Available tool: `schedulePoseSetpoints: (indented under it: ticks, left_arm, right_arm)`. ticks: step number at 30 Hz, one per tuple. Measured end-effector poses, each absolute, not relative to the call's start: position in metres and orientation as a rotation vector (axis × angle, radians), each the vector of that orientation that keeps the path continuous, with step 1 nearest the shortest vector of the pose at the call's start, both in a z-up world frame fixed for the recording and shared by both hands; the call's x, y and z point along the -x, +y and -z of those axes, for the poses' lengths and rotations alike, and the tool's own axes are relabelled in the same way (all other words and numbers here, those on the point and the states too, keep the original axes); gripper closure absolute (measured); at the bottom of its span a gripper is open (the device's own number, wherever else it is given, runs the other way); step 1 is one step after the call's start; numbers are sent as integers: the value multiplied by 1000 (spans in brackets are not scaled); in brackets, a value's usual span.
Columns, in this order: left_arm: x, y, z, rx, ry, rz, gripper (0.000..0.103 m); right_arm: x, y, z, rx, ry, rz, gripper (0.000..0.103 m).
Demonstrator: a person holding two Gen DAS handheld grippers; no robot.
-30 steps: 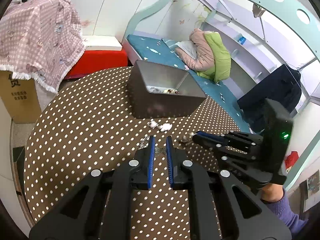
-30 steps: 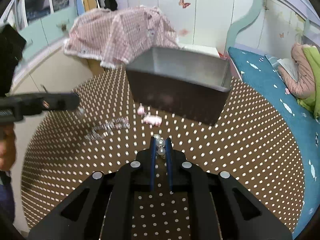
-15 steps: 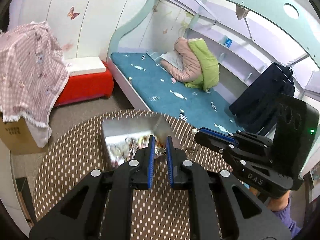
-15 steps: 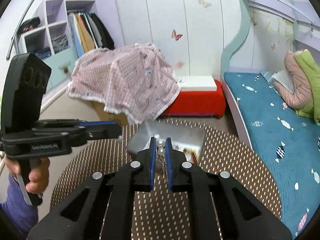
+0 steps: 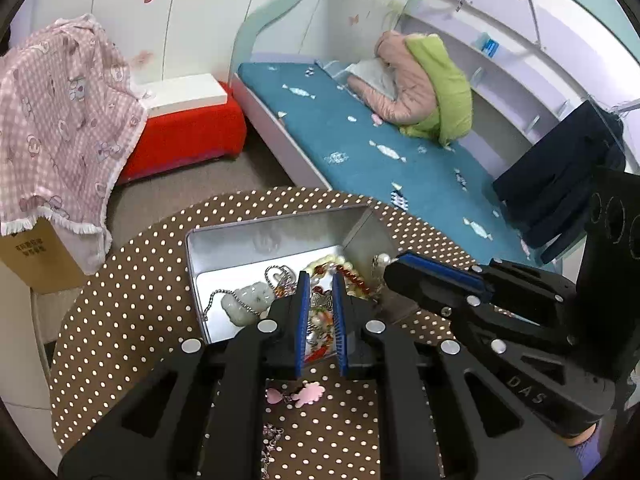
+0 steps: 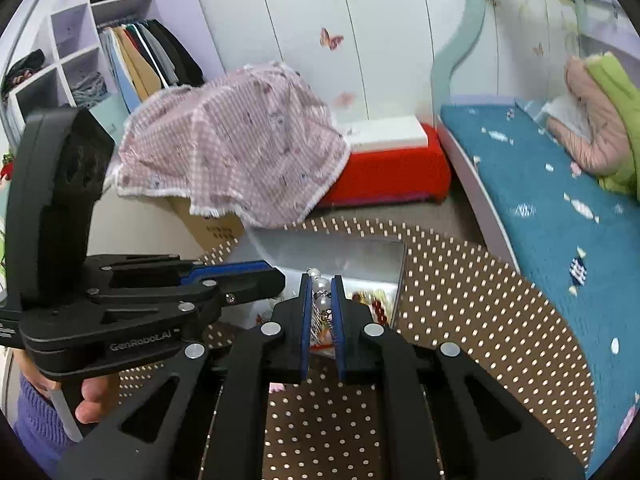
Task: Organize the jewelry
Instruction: 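Carry the chains with both grippers into the grey box and release, then grasp the last silver chain with the left gripper while the right gripper grasps a pink charm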
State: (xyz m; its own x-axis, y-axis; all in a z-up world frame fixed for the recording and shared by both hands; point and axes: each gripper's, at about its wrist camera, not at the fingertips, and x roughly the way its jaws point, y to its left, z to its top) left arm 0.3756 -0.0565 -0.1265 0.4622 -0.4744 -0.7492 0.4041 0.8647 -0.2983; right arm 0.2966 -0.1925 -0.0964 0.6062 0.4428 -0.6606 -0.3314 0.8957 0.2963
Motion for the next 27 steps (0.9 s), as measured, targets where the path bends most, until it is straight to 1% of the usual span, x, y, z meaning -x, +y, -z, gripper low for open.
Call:
schedulePoseSetpoints:
  ticks: [4,6,8,9,11,13,16,18,19,22,24,27]
  left_arm:
    - [-376,-60,136,66,954,529,91]
    - [-375,-60,139,57,952,520,88]
    - [-373,-60,139,53,947,511,66]
    - [-372,-58,138,51,939,506,64]
    - [-369,-56,138,55,939,518,64]
    - [-365,-51,137,68,940,524,64]
    - [-358,-42,133,76,932,523,64]
    - [-351,-35,129,81,920,516,61]
    - [-345,-28,126,82,904,505,57]
    - [-327,-12,119,67,868,486,53]
    - [-313,2,120,57,852,482,53]
    - [-299,22,127,77,859,478,53]
  right_arm:
    - [-299,-192,107,-160,831,-453,95]
    - [-298,-192,108,-158,836,-454,95]
    - [-297,-192,108,-162,839,-456,95]
    - [-297,-192,108,-163,840,-457,94]
    - [-296,-193,107,-166,841,-459,94]
    - [-295,-194,108,-174,845,-464,92]
    - [-292,-198,106,-192,840,-463,92]
    - [-288,-201,104,-198,835,-459,92]
    - [-284,-204,102,-201,829,-460,92]
    - [-271,-209,96,-192,807,-467,86]
    - [-260,-211,93,-186,796,-470,81]
    - [-247,-209,95,-174,794,-477,76]
